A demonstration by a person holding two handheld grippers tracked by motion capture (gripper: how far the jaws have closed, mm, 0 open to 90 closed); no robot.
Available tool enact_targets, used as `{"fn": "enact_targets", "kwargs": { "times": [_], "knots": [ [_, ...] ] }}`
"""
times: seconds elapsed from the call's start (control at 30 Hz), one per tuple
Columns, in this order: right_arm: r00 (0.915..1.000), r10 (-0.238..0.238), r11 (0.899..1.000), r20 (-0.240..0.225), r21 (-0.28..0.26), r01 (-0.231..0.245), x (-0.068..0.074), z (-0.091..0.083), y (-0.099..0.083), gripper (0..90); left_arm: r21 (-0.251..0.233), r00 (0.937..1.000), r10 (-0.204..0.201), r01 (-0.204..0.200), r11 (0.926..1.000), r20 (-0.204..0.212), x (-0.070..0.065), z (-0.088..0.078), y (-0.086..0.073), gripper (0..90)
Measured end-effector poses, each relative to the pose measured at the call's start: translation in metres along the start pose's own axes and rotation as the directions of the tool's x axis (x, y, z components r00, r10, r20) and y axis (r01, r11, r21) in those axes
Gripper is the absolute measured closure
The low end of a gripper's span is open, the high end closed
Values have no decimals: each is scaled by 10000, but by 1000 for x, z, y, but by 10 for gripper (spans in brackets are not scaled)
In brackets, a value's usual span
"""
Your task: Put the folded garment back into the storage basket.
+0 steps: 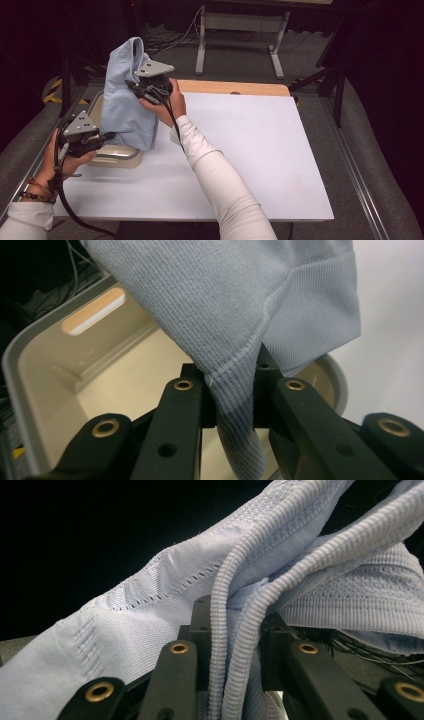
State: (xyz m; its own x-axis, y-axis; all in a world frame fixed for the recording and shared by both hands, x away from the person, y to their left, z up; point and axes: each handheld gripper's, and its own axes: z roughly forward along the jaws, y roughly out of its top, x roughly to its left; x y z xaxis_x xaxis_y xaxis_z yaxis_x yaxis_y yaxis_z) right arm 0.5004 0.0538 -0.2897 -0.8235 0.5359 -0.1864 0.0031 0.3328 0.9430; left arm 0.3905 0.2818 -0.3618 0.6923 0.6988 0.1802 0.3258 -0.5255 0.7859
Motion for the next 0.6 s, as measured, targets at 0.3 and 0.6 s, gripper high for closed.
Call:
{"fn": "enact_targets", "kwargs": {
  "times": [0.3,0.6],
  "knots": [
    [9995,30,9998,-322,219,-23,11,27,9,738,327,9988,-285,298,9990,-391,12,-9,-12,795],
    [9977,339,9986,-588,418,-315,16,50,6,738,566,9965,-626,658,9962,-559,24,-9,-27,794]
  ]
}}
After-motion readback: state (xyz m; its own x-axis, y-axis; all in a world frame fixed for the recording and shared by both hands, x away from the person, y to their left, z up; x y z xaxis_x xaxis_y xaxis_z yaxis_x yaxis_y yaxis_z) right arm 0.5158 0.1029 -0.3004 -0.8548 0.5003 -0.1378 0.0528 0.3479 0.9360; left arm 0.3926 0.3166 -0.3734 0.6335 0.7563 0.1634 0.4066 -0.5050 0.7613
